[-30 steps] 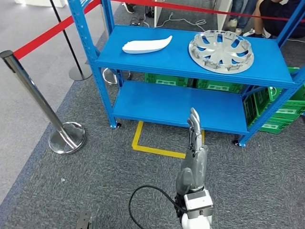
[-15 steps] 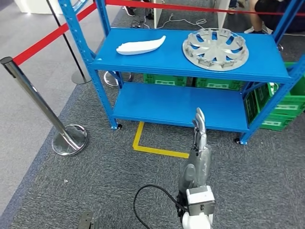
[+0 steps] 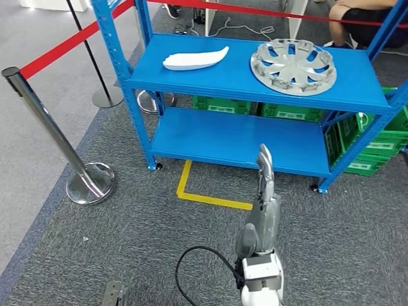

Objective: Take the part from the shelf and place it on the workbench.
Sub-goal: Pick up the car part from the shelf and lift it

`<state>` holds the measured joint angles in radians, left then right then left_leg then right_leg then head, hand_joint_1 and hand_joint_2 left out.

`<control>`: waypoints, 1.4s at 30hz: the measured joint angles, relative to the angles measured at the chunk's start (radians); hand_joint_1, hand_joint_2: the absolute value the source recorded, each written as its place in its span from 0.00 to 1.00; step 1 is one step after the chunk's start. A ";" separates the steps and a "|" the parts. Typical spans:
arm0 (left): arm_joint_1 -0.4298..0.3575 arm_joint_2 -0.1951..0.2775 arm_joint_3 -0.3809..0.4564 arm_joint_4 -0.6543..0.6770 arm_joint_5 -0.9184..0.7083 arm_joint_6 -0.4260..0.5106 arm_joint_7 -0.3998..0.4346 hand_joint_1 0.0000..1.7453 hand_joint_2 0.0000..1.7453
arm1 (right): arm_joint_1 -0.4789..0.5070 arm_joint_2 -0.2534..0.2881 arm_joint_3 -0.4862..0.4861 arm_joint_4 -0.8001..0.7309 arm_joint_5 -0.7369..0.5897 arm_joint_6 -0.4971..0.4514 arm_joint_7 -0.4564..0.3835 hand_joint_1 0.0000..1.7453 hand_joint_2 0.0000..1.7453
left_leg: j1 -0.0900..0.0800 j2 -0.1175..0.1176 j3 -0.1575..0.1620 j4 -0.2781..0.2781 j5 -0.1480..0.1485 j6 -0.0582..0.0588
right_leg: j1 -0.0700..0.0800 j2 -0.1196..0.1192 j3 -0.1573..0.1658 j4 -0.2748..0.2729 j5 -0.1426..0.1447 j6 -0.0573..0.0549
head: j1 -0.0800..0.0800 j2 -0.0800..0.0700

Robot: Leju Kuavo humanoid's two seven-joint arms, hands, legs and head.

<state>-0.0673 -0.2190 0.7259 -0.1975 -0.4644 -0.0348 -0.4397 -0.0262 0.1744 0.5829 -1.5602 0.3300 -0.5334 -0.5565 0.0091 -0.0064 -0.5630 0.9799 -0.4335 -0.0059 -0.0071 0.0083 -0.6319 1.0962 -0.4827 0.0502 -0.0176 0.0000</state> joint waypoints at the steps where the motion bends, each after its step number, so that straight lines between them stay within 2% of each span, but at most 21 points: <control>1: 0.000 0.000 0.000 0.000 -0.001 -0.007 -0.006 0.00 0.00 | 0.000 0.000 0.000 0.000 0.016 -0.012 -0.004 0.00 0.00 | -0.001 0.000 0.000 0.000 0.000 0.003 | 0.000 0.000 -0.029 0.067 -0.035 0.002 | 0.003 0.000; 3: 0.000 0.001 0.000 0.000 -0.006 -0.019 -0.012 0.00 0.00 | 0.000 -0.001 0.000 0.001 0.036 -0.027 -0.012 0.00 0.00 | -0.002 0.001 -0.001 0.000 0.000 0.005 | 0.000 0.000 -0.088 0.196 -0.086 0.004 | 0.004 0.000; 4: 0.001 0.002 0.000 0.000 -0.009 -0.024 -0.012 0.00 0.00 | 0.000 -0.001 0.001 0.001 0.040 -0.029 -0.014 0.00 0.00 | -0.003 0.001 -0.001 0.000 0.000 0.005 | 0.000 0.000 -0.097 0.216 -0.085 0.004 | 0.004 0.000; 5: 0.001 0.002 0.000 0.000 -0.010 -0.028 -0.012 0.00 0.00 | -0.001 -0.001 0.002 0.002 0.042 -0.030 -0.017 0.00 0.00 | -0.003 0.001 0.000 0.001 0.000 0.005 | 0.000 0.000 -0.085 0.193 -0.065 0.002 | 0.004 0.000; 7: 0.001 0.003 0.000 0.000 -0.011 -0.040 -0.012 0.00 0.00 | -0.002 -0.001 0.004 0.002 0.046 -0.031 -0.023 0.00 0.00 | -0.004 -0.001 0.001 0.001 -0.001 0.002 | -0.001 0.000 -0.015 0.054 -0.001 -0.002 | 0.004 0.000; 9: 0.000 0.004 0.000 0.000 -0.011 -0.053 -0.012 0.00 0.00 | -0.003 -0.002 0.008 0.002 0.052 -0.031 -0.027 0.00 0.00 | -0.007 -0.004 0.000 0.004 -0.002 -0.006 | 0.000 0.001 0.041 -0.055 0.034 -0.010 | 0.003 0.000; 14: -0.003 0.006 0.001 -0.001 -0.011 -0.081 -0.009 0.00 0.00 | -0.006 -0.002 0.016 0.002 0.060 -0.032 -0.036 0.00 0.00 | -0.005 -0.002 -0.011 0.024 -0.026 -0.037 | 0.000 0.006 0.055 -0.076 0.024 -0.041 | -0.001 0.000; 17: -0.001 0.006 0.001 -0.001 -0.011 -0.098 -0.003 0.00 0.00 | -0.007 -0.002 0.024 0.002 0.072 -0.032 -0.044 0.00 0.00 | -0.002 0.000 -0.105 0.199 -0.097 -0.051 | -0.003 0.003 0.070 -0.078 0.013 -0.051 | -0.010 0.000; 19: 0.004 0.007 0.003 -0.001 -0.011 -0.100 -0.001 0.00 0.00 | -0.008 -0.002 0.026 0.002 0.076 -0.032 -0.045 0.00 0.00 | -0.002 0.000 -0.171 0.290 -0.107 -0.053 | -0.002 0.003 0.084 -0.078 0.003 -0.051 | -0.012 0.000; 21: 0.007 0.007 0.004 -0.001 -0.011 -0.097 0.000 0.00 0.00 | -0.009 -0.003 0.027 0.002 0.077 -0.032 -0.045 0.00 0.00 | -0.002 0.000 -0.167 0.239 -0.040 -0.049 | -0.002 0.004 0.106 -0.078 -0.011 -0.048 | -0.012 0.000; 23: 0.007 0.007 0.005 -0.001 -0.011 -0.086 0.002 0.00 0.00 | -0.009 -0.003 0.029 0.002 0.079 -0.032 -0.045 0.00 0.00 | -0.003 0.001 -0.116 0.107 0.045 -0.040 | 0.000 0.005 0.124 -0.076 -0.028 -0.040 | -0.013 0.000; 24: 0.007 0.007 0.006 -0.001 -0.012 -0.076 0.007 0.00 0.00 | -0.010 -0.003 0.029 0.002 0.081 -0.032 -0.045 0.00 0.00 | -0.003 0.001 -0.097 0.058 0.065 -0.034 | 0.002 0.007 0.128 -0.075 -0.036 -0.035 | -0.013 0.000; 28: 0.004 0.007 0.006 -0.001 -0.030 -0.006 0.049 0.00 0.00 | -0.011 -0.005 0.032 0.002 0.087 -0.035 -0.045 0.00 0.00 | -0.004 0.001 -0.077 0.015 0.053 -0.008 | 0.003 0.007 0.143 -0.088 -0.056 -0.011 | -0.010 0.000; 30: 0.003 0.007 0.006 -0.001 -0.036 0.011 0.061 0.00 0.00 | -0.012 -0.006 0.033 0.002 0.090 -0.036 -0.045 0.00 0.00 | -0.001 0.001 -0.065 0.010 0.043 0.004 | 0.003 0.003 0.124 -0.037 -0.085 0.000 | -0.007 0.000; 33: 0.000 0.007 0.006 -0.001 -0.039 0.019 0.066 0.00 0.00 | -0.012 -0.009 0.034 0.002 0.091 -0.037 -0.045 0.00 0.00 | -0.001 0.001 -0.053 0.009 0.028 0.013 | 0.003 0.000 -0.003 0.166 -0.159 0.008 | -0.004 0.000; 34: 0.001 0.008 0.006 -0.001 -0.040 0.023 0.067 0.00 0.00 | -0.012 -0.009 0.034 0.002 0.091 -0.037 -0.045 0.00 0.00 | -0.001 0.001 -0.047 0.009 0.022 0.013 | 0.003 0.000 -0.038 0.207 -0.159 0.008 | -0.004 0.000; 35: 0.002 0.008 0.006 -0.001 -0.040 0.027 0.068 0.00 0.00 | -0.012 -0.009 0.034 0.002 0.091 -0.037 -0.045 0.00 0.00 | -0.001 0.000 -0.040 0.010 0.016 0.012 | 0.003 0.000 -0.054 0.209 -0.135 0.008 | -0.004 0.000; 36: 0.002 0.007 0.006 -0.001 -0.041 0.030 0.069 0.00 0.00 | -0.012 -0.009 0.034 0.002 0.091 -0.038 -0.044 0.00 0.00 | -0.001 -0.001 -0.030 0.010 0.009 0.011 | 0.002 0.000 -0.050 0.170 -0.090 0.006 | -0.004 0.000; 38: 0.002 0.007 0.007 -0.001 -0.042 0.037 0.071 0.00 0.00 | -0.012 -0.009 0.034 0.002 0.091 -0.039 -0.044 0.00 0.00 | -0.002 -0.004 -0.009 0.011 -0.005 0.003 | 0.003 0.000 -0.009 0.037 0.007 0.002 | -0.003 0.000; 39: 0.001 0.007 0.007 -0.001 -0.043 0.038 0.071 0.00 0.00 | -0.012 -0.010 0.034 0.002 0.091 -0.040 -0.043 0.00 0.00 | -0.004 -0.006 -0.003 0.013 -0.011 -0.002 | 0.003 0.001 0.012 -0.016 0.032 -0.002 | -0.003 0.000; 42: -0.002 0.008 0.007 -0.001 -0.045 0.046 0.074 0.00 0.00 | -0.013 -0.010 0.035 0.003 0.091 -0.042 -0.041 0.00 0.00 | -0.007 -0.007 -0.001 0.012 -0.017 -0.017 | 0.004 0.006 0.029 -0.057 0.035 -0.022 | -0.007 0.000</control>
<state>-0.0693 -0.2112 0.7324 -0.1987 -0.5095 0.0109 -0.3657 -0.0389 0.1644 0.6175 -1.5577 0.4215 -0.5755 -0.5979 0.0022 -0.0134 -0.5637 0.9924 -0.4507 -0.0229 -0.0026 0.0145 -0.6030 1.0388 -0.4473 0.0282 -0.0244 0.0000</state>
